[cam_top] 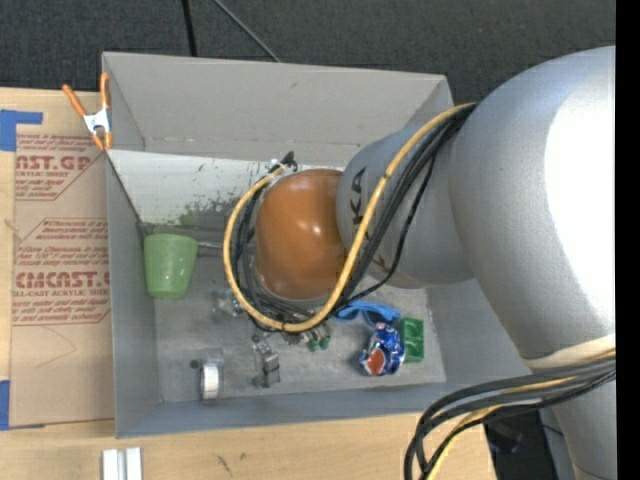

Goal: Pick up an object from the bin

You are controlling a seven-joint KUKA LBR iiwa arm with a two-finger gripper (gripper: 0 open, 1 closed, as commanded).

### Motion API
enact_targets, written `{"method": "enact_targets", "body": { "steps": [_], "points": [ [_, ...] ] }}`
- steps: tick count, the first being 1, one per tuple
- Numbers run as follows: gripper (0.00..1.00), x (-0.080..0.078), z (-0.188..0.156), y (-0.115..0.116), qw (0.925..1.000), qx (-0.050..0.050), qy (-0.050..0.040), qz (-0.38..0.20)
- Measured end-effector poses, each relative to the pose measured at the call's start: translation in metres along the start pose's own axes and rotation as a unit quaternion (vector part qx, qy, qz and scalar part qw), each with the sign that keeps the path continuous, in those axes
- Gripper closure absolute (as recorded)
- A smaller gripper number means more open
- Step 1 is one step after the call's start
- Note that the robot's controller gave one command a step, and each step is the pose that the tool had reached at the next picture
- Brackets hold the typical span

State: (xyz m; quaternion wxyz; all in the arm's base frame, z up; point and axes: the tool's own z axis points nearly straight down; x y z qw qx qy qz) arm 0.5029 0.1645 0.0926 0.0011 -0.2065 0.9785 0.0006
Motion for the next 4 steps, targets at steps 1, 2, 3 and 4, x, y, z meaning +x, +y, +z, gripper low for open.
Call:
{"method": "enact_targets", "body": {
  "steps": [1,2,3,4],
  "points": [
    [0.00,0.000,0.020,0.042,0.9919,0.001,-0.0036,-0.127],
    [0.00,-0.005,0.023,0.069,0.9501,-0.001,-0.0004,-0.312],
    [1.00,-0.005,0.022,0.069,0.9504,-0.001,0.0003,-0.311],
    [1.00,-0.025,-0.123,0.045,0.9643,0.001,-0.0043,-0.265]
  ]
}}
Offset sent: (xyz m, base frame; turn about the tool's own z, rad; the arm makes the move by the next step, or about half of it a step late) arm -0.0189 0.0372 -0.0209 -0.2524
